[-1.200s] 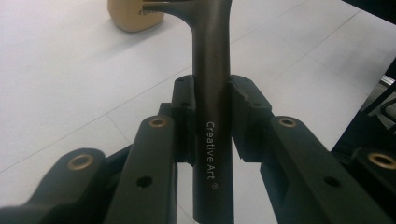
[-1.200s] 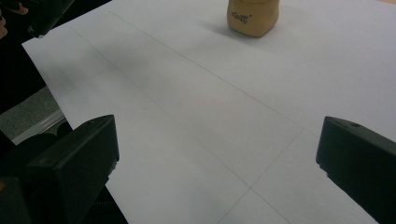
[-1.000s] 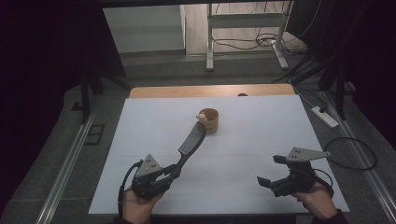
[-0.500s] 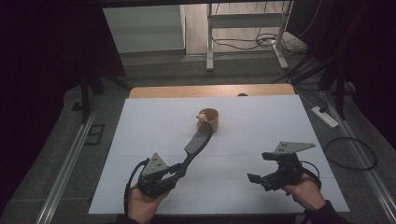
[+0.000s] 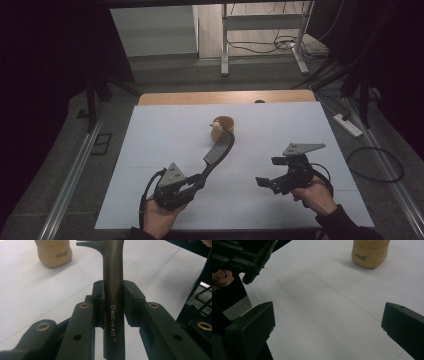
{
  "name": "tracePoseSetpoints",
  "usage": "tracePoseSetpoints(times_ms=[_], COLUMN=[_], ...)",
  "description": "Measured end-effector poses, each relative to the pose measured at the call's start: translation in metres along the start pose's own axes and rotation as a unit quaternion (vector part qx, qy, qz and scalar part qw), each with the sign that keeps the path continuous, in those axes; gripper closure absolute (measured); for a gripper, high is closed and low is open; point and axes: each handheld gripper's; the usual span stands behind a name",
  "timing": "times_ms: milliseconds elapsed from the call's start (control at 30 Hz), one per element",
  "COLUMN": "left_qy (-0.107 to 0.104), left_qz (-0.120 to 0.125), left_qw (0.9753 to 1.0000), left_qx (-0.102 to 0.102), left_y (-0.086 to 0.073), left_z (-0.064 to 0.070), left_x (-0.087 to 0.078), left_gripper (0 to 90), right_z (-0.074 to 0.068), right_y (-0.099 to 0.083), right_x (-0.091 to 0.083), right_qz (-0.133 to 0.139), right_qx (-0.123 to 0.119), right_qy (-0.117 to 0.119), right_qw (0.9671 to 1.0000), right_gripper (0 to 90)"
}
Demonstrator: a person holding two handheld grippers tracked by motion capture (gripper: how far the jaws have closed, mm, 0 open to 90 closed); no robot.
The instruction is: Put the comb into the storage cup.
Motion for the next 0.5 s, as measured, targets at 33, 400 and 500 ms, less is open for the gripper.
tracePoseSetpoints(times_ms=[33, 400, 500], left_qy=[0.0, -0.009, -0.012], left_qz=[0.0, 0.001, 0.001], left_qw=[1.0, 1.0, 0.9999], left_qx=[0.0, 0.0, 0.002], left_y=[0.0, 0.004, 0.005], left_z=[0.001, 0.007, 0.009], left_x=[0.001, 0.011, 0.013], left_gripper=[72.0, 72.0, 72.0], right_z=[0.001, 0.003, 0.003], right_y=[0.001, 0.012, 0.016], right_x=[0.001, 0.014, 0.017], right_qz=[-0.001, -0.014, -0.016], right_qx=[0.0, 0.009, 0.014], right_qy=[-0.001, 0.003, 0.005], right_qw=[1.0, 0.9999, 0.9998], right_gripper=[0.0, 0.0, 0.0])
Point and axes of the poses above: each handheld gripper's, and its own axes: x roughly forward along the jaws, y roughly out of its top, z roughly to its right, and after that the axes turned 13 degrees about y, right-handed
